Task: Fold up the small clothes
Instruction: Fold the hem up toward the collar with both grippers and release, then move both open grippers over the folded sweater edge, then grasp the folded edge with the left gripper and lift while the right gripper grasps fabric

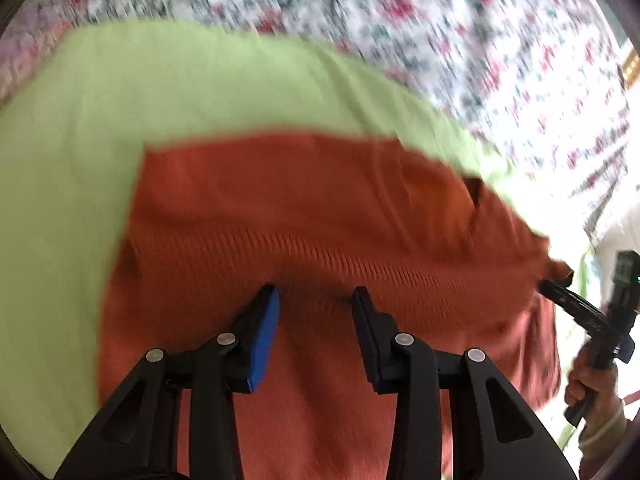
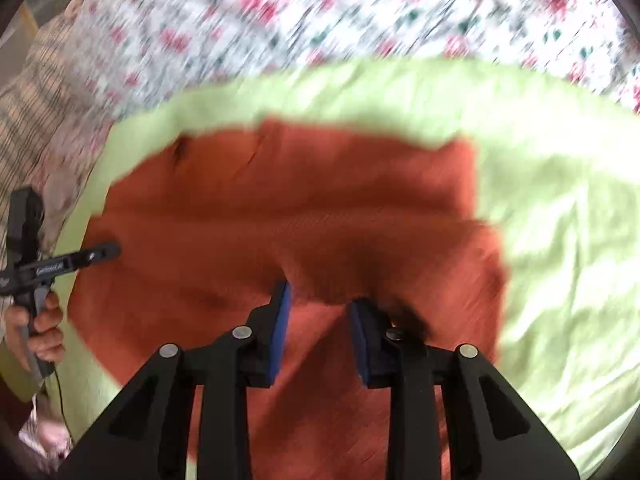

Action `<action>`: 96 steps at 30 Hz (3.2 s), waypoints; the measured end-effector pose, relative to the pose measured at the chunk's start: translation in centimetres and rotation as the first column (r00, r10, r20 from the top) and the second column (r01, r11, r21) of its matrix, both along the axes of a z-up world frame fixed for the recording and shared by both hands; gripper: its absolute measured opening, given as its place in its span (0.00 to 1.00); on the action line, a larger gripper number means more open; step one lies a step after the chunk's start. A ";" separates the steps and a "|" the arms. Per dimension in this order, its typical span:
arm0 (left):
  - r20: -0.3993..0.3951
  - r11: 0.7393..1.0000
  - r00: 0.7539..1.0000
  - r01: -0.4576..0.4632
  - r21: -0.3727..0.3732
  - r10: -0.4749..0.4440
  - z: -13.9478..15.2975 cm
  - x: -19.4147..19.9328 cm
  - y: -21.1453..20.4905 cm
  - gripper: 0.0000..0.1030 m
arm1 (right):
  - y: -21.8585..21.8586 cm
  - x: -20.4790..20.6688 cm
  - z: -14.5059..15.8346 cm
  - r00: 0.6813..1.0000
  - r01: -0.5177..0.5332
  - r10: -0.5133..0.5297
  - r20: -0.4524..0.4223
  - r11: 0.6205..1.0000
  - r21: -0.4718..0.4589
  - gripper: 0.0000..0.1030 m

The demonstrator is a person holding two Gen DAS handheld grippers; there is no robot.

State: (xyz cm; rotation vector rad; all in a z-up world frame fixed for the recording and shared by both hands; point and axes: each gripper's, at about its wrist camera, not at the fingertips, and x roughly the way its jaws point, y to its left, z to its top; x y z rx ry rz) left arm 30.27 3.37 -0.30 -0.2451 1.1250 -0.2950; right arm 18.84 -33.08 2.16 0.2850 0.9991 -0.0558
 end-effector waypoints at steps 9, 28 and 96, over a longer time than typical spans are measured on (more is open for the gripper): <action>0.080 0.979 0.976 -0.201 0.006 0.200 3.6 3.9 5.2 0.38 | -4.1 2.1 2.6 0.981 0.163 -0.161 0.111 0.986 -0.017 0.30; -0.063 1.000 0.998 0.010 -0.009 -0.011 0.3 -0.5 -0.7 0.43 | -3.8 0.3 6.3 0.963 0.193 -0.195 0.184 0.981 0.030 0.34; -0.041 0.923 0.929 -0.370 -0.103 0.368 -0.2 -11.0 8.0 0.12 | 4.4 -14.3 2.0 0.985 0.165 -0.150 -0.084 0.965 0.205 0.58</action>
